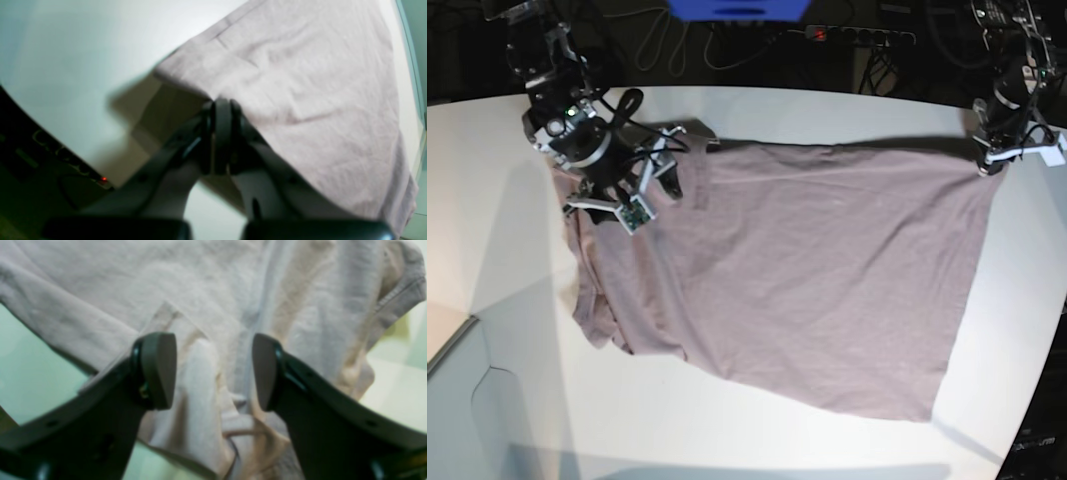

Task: Layout the t-shirt on the table in an organized manner, then fold the t-shirt properly
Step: 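Regrasp the shirt edge with the right gripper and pull it outward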

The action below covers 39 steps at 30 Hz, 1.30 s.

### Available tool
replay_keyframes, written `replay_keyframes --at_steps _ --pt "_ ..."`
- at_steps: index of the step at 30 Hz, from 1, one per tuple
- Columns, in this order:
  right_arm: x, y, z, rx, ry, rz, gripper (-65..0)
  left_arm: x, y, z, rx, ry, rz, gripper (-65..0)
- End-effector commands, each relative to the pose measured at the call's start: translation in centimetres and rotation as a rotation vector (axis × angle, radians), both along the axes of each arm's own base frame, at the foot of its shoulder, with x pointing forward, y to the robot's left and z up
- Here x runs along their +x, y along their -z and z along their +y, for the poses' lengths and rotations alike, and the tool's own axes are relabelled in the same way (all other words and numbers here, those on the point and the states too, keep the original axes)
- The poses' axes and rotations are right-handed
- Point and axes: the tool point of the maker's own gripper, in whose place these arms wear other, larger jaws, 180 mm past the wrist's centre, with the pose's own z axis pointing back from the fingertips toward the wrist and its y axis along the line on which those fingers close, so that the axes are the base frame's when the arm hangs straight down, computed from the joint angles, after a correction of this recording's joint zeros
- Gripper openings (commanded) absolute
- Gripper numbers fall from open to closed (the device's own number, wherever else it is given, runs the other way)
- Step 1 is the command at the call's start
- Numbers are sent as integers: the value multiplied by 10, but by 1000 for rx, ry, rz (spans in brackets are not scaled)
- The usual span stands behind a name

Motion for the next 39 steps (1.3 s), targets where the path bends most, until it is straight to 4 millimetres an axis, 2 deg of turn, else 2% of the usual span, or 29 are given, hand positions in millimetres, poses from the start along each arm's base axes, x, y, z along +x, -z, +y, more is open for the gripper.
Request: replay_keyframes --at_steps 1,4,11,15,21,25,29,35,39 --pt "9 -12 10 30 -55 -36 -269 6 -12 7 24 1 -35 -649" --pt "10 -4 20 23 -139 13 -265 6 -12 7 24 1 -35 -649" --pt "27 10 11 -72 -219 107 -261 6 -12 7 24 1 -35 -649" --pt "34 19 5 -90 -207 144 -262 6 -12 7 26 -1 -37 -649" --pt "31 34 0 -93 -199 190 -266 13 -15 7 24 1 -51 -649" --pt "23 37 11 -106 -249 200 -270 13 -15 7 24 1 -51 -649" --pt "15 43 10 -139 -290 215 -331 21 -20 7 24 1 -70 -649" --pt "12 45 11 -146 -302 221 -435 21 -20 7 24 1 -70 -649" --pt "12 45 11 -146 -302 221 -536 21 -19 6 23 3 -69 -649"
